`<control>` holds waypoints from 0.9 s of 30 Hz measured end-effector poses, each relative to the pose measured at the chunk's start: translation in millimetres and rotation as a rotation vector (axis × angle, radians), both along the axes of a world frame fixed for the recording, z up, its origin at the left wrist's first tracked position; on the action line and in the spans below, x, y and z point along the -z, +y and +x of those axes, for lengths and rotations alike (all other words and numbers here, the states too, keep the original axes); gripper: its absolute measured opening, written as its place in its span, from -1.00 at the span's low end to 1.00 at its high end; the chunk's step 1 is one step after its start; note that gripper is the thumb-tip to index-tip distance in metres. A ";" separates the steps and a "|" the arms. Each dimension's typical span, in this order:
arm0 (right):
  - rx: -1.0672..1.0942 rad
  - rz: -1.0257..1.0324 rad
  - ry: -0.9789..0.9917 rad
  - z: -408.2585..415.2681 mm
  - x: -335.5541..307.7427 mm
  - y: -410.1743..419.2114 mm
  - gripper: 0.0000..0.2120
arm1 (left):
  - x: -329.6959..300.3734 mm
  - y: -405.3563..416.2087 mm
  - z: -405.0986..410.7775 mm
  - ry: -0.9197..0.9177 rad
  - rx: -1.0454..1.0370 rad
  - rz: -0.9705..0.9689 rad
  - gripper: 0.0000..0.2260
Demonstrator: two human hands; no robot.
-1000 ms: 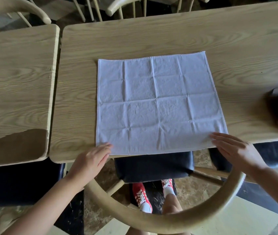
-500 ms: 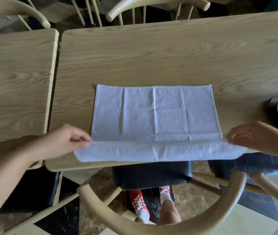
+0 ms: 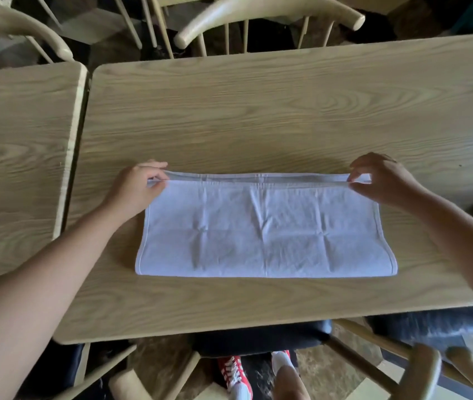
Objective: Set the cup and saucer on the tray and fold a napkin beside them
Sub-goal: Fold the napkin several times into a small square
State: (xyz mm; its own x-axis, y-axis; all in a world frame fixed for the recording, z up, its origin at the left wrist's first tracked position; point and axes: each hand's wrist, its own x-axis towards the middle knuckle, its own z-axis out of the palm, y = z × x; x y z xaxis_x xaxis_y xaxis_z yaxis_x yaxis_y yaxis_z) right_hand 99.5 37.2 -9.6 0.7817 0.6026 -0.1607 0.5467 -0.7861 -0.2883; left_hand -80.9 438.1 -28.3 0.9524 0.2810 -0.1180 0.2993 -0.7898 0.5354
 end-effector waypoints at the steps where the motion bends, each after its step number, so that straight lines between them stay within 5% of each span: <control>1: -0.003 -0.009 0.010 3.3 4.6 -0.5 -0.93 | 3.1 1.1 2.3 0.004 0.002 0.002 -0.89; 15: 0.135 0.030 0.044 19.5 8.3 6.9 -0.92 | 5.8 -6.6 15.2 -0.120 -0.054 0.043 -0.92; 20: 0.169 0.085 0.075 16.9 16.1 9.0 -0.88 | 9.7 -2.7 13.8 -0.020 -0.138 0.005 -0.88; 24: 0.126 0.030 -0.037 15.6 18.8 18.4 -0.86 | 0.8 2.2 4.2 0.018 -0.057 0.239 -0.86; 27: 0.073 0.075 -0.221 -6.0 21.8 41.5 -0.60 | -3.9 -26.8 -0.6 -0.142 -0.001 0.539 -0.63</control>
